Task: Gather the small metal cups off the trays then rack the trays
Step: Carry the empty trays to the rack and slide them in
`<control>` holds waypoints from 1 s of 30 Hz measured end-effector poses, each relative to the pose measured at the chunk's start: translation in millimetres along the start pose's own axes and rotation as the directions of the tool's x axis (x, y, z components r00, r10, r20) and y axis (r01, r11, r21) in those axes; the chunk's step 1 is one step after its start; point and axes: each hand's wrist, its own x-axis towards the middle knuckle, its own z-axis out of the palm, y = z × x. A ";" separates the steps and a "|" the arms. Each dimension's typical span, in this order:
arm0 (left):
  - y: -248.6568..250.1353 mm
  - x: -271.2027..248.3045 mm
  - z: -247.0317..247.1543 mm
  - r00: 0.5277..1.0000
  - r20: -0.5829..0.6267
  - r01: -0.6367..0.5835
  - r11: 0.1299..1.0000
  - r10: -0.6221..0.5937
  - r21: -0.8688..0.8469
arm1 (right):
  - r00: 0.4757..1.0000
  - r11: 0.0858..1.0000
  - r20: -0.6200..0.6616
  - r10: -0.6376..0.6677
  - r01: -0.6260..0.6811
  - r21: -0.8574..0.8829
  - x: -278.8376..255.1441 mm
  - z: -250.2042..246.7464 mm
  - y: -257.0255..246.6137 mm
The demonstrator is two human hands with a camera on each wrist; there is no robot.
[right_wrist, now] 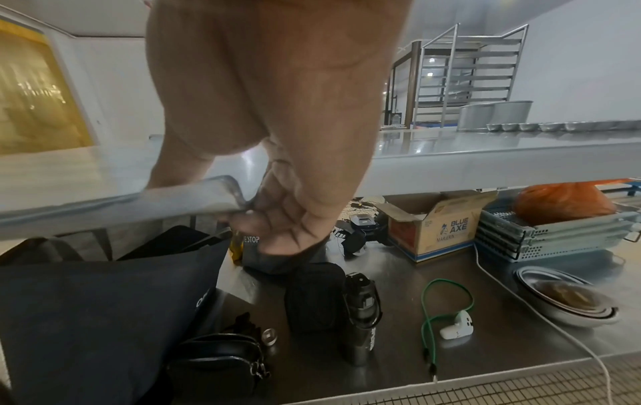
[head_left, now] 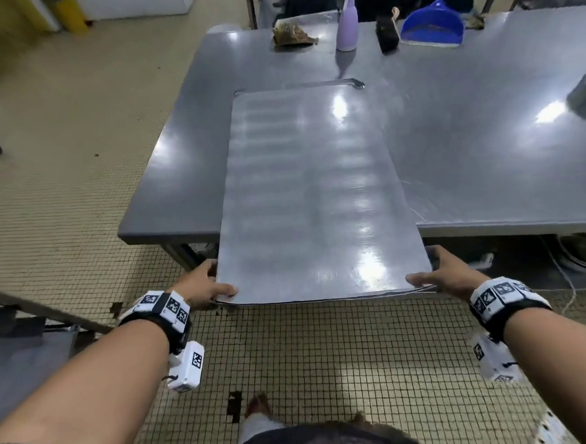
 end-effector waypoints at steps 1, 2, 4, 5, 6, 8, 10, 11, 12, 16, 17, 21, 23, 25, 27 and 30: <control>0.1 -6.4 6.1 1.000 0.028 0.006 1.000 -0.006 -0.001 | 1.000 1.000 0.024 -0.013 0.014 -0.022 -2.8 -6.1 3.9; -1.8 -11.7 13.9 0.999 0.043 0.001 1.000 0.000 -0.016 | 0.998 0.999 0.053 -0.024 0.026 -0.043 -3.8 -12.5 9.5; -2.7 -22.4 24.9 0.997 0.076 -0.001 0.999 0.005 -0.047 | 0.994 0.998 0.111 -0.018 0.025 -0.060 -1.6 -22.0 17.6; -4.3 -26.2 30.3 0.996 0.088 -0.004 0.999 0.008 -0.051 | 0.990 0.998 0.140 -0.005 0.013 -0.057 -0.9 -26.1 19.6; -5.5 -28.4 32.8 0.995 0.097 -0.011 0.999 0.015 -0.041 | 0.986 0.999 0.165 0.008 0.000 -0.051 0.7 -28.6 20.1; -10.0 -28.8 36.7 0.995 0.095 -0.010 0.999 0.014 -0.040 | 0.980 0.999 0.200 0.024 -0.019 -0.028 3.5 -31.2 18.9; -9.6 -26.1 39.9 0.998 0.063 -0.012 0.997 0.017 -0.082 | 0.985 1.000 0.173 0.024 -0.025 0.003 12.0 -30.8 17.6; -7.4 -25.1 42.0 0.999 0.036 -0.022 0.994 0.026 -0.107 | 0.992 1.000 0.126 0.011 -0.013 0.013 16.0 -29.0 16.1; -5.0 -20.9 44.1 1.000 -0.001 -0.027 0.990 0.027 -0.139 | 0.998 1.000 0.066 -0.009 0.008 0.019 22.5 -27.8 14.8; 7.0 -1.5 51.4 0.988 -0.151 -0.062 0.976 0.030 -0.208 | 0.988 0.996 -0.134 -0.078 0.084 0.038 39.1 -13.3 1.9; 12.7 3.8 51.6 0.979 -0.204 -0.066 0.983 0.030 -0.173 | 0.980 0.996 -0.181 -0.077 0.084 0.034 45.3 -9.8 -0.7; 30.7 20.8 47.8 0.947 -0.316 -0.079 0.995 0.055 -0.062 | 0.952 0.998 -0.303 -0.048 0.032 -0.058 66.3 -4.7 -2.0; 31.9 34.3 44.0 0.927 -0.367 -0.100 0.994 0.080 -0.036 | 0.935 0.991 -0.346 -0.079 0.036 -0.130 72.9 -4.9 -6.3; 29.2 46.3 43.2 0.909 -0.405 -0.130 0.990 0.095 -0.059 | 0.920 0.980 -0.372 -0.122 0.052 -0.192 75.4 -6.0 -11.9; 27.5 52.3 46.2 0.895 -0.431 -0.165 0.983 0.114 -0.082 | 0.905 0.971 -0.398 -0.149 0.058 -0.231 77.0 -7.1 -13.3; 30.9 51.5 47.8 0.862 -0.486 -0.213 0.972 0.141 -0.095 | 0.889 0.973 -0.431 -0.154 0.061 -0.221 80.8 -6.8 -11.7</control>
